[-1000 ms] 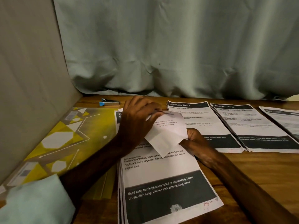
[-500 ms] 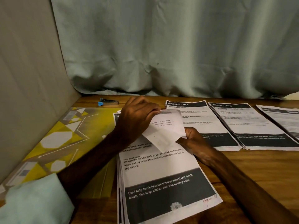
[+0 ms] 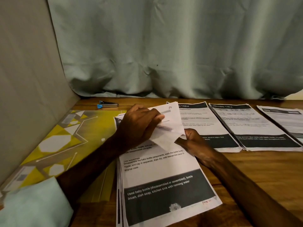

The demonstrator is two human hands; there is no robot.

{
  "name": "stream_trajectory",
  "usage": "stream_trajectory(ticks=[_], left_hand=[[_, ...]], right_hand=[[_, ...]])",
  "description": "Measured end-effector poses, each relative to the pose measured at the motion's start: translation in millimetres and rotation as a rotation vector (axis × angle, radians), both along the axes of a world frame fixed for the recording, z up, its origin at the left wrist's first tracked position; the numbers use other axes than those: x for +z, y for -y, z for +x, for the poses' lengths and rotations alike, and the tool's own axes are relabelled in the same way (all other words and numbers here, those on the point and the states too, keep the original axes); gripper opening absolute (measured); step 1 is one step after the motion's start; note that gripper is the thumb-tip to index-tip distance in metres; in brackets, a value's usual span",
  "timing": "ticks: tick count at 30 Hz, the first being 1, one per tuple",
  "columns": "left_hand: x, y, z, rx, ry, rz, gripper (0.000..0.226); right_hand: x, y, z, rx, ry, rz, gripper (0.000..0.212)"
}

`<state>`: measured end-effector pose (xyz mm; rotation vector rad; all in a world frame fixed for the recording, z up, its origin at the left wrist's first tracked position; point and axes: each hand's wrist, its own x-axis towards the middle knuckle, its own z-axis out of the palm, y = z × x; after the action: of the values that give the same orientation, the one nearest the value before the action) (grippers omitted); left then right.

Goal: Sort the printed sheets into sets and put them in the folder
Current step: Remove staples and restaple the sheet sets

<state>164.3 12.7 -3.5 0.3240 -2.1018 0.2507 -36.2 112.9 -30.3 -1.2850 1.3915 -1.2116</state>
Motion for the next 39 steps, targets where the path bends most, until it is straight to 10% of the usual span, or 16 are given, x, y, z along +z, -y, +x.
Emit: stream_trajectory(ticks=[8, 14, 39], left_hand=[[6, -3, -4, 0.053, -0.157, 0.318, 0.026], [1, 1, -4, 0.32, -0.008, 0.233, 0.053], [-1, -1, -2, 0.161, -0.13, 0.001, 0.009]], right_hand=[[3, -2, 1, 0.004, -0.094, 0.047, 0.009], [4, -2, 3, 0.0, -0.113, 0.035, 0.009], [7, -3, 4, 0.013, -0.168, 0.006, 0.01]])
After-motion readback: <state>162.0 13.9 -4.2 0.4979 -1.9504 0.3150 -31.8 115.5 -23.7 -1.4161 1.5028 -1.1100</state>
